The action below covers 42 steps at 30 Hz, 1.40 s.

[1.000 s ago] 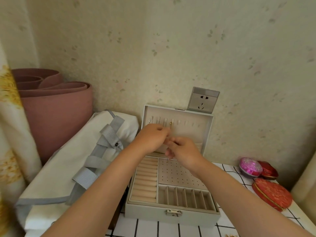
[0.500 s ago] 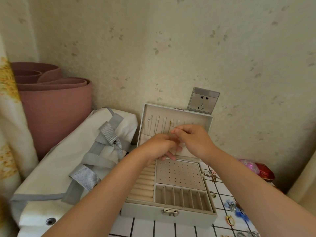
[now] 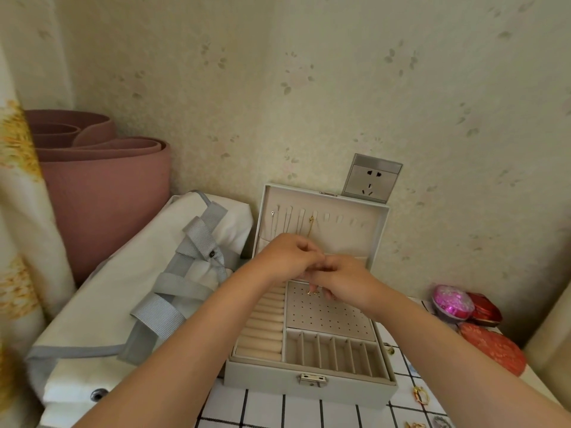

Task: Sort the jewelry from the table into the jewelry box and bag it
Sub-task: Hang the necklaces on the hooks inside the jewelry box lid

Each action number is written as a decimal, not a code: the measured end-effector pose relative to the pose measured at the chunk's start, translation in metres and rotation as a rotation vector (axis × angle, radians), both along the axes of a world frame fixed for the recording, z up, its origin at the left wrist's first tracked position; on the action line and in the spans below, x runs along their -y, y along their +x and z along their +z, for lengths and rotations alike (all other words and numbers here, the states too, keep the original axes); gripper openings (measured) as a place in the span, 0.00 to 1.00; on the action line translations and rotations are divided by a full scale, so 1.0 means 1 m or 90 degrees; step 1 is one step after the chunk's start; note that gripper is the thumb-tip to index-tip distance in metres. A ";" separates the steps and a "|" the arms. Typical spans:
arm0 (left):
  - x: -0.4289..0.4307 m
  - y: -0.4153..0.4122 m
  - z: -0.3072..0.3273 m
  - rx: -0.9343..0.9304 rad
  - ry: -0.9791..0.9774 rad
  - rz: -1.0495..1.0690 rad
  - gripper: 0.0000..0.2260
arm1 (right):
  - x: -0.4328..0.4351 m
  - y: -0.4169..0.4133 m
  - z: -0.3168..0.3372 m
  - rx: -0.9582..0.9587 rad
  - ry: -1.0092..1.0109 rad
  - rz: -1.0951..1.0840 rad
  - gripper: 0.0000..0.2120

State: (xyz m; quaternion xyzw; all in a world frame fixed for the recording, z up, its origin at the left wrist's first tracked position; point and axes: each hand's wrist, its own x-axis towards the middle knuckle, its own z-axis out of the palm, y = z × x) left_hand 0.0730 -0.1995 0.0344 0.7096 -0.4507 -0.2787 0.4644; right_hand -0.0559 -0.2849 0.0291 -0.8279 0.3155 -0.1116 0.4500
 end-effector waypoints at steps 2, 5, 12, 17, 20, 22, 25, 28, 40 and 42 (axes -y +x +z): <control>-0.001 0.002 -0.001 0.056 -0.007 -0.014 0.05 | 0.002 0.002 0.000 0.012 -0.042 0.008 0.06; -0.002 0.006 0.000 0.096 -0.031 -0.023 0.06 | 0.011 0.005 0.002 -0.006 -0.090 -0.003 0.09; -0.004 0.022 -0.013 0.572 0.024 0.051 0.11 | 0.019 0.016 0.033 0.072 -0.217 -0.057 0.10; -0.003 0.016 -0.017 0.692 0.002 0.052 0.12 | 0.024 0.031 0.046 0.092 -0.273 -0.081 0.11; -0.004 0.016 -0.019 0.706 0.004 0.048 0.14 | 0.027 0.037 0.045 0.064 -0.307 -0.074 0.11; -0.004 0.015 -0.021 0.707 0.011 0.043 0.14 | 0.030 0.040 0.039 0.027 -0.337 -0.066 0.11; -0.004 0.016 -0.021 0.690 -0.009 0.056 0.12 | 0.033 0.041 0.025 -0.043 -0.416 -0.032 0.09; -0.005 0.018 -0.021 0.666 -0.017 0.054 0.11 | 0.028 0.037 0.015 -0.118 -0.475 0.010 0.09; -0.002 0.017 -0.023 0.655 -0.011 0.050 0.17 | 0.024 0.012 0.010 -0.082 -0.403 0.057 0.13; -0.002 0.014 -0.021 0.651 -0.017 0.055 0.16 | 0.027 -0.002 0.016 -0.058 -0.395 0.035 0.14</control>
